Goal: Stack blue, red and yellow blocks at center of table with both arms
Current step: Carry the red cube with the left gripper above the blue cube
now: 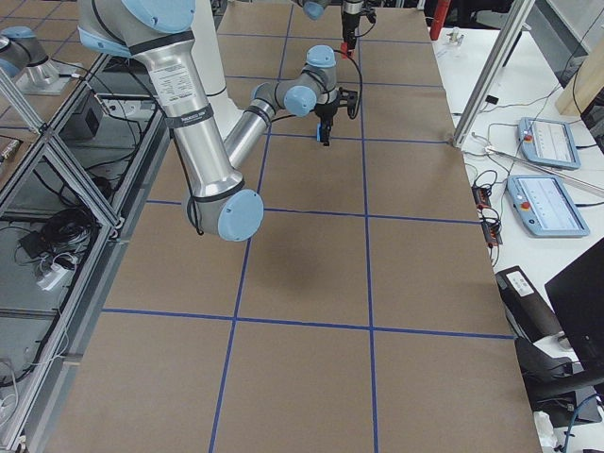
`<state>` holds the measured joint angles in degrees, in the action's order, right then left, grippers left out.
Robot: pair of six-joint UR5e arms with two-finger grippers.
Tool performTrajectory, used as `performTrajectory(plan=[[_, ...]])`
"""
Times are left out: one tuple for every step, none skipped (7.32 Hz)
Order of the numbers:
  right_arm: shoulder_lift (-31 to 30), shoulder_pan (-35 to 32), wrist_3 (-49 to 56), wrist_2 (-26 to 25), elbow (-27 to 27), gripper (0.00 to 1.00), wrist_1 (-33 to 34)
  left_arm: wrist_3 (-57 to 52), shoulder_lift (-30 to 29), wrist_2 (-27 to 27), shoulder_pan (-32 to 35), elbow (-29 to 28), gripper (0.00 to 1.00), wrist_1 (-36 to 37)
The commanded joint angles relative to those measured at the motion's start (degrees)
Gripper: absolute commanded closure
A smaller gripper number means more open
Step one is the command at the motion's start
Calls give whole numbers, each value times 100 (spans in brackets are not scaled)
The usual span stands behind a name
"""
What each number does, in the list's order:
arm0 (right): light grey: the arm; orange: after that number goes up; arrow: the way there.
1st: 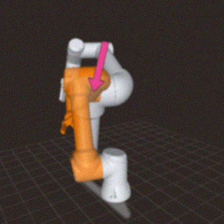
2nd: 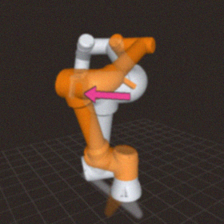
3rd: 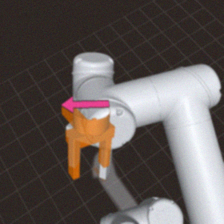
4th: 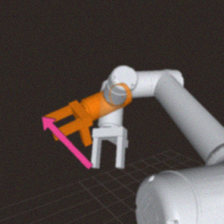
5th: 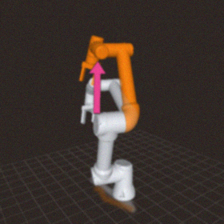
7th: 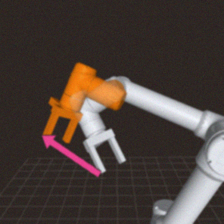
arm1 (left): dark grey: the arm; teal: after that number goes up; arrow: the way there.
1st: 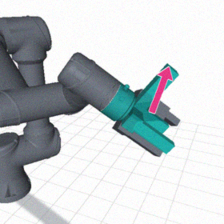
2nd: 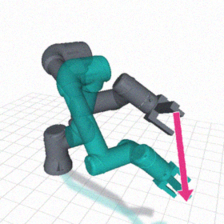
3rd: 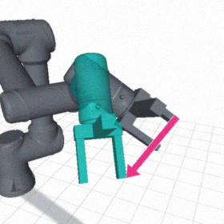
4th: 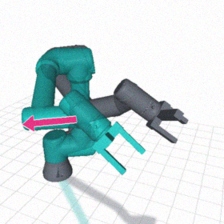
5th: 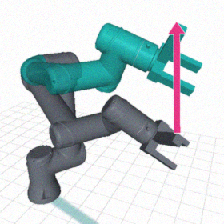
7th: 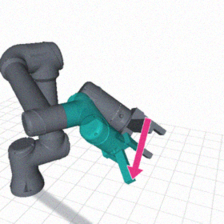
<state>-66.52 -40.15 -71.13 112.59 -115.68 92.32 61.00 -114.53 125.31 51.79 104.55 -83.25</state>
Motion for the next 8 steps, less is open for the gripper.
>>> performTrajectory(plan=[[-561, -299, 20, 8, -330, 0, -12, 798, -1724, -653, -1158, -230, 100, 1091], [-807, -387, 20, 17, -402, 0, -56, 808, -2435, -709, -1362, -972, 100, 1022], [-975, -484, 116, 17, -428, 0, -65, 756, -2720, -1197, -1826, -1467, 100, 413], [-1133, -659, 369, 104, -429, 0, -65, 756, -2715, -1593, -2170, -1698, 100, -307], [-1309, -809, 685, 235, -420, 0, -65, 747, -2749, -1589, -2269, -1936, 100, -479], [-1467, -1036, 1027, 446, -394, 0, -65, 747, -2776, -1562, -2287, -1920, 100, -455], [-1608, -1256, 1361, 691, -376, 0, -65, 747, -2776, -1571, -2296, -1938, 100, -420], [-1722, -1441, 1608, 885, -359, 0, -65, 756, -2767, -1606, -2296, -1938, 100, -402]])
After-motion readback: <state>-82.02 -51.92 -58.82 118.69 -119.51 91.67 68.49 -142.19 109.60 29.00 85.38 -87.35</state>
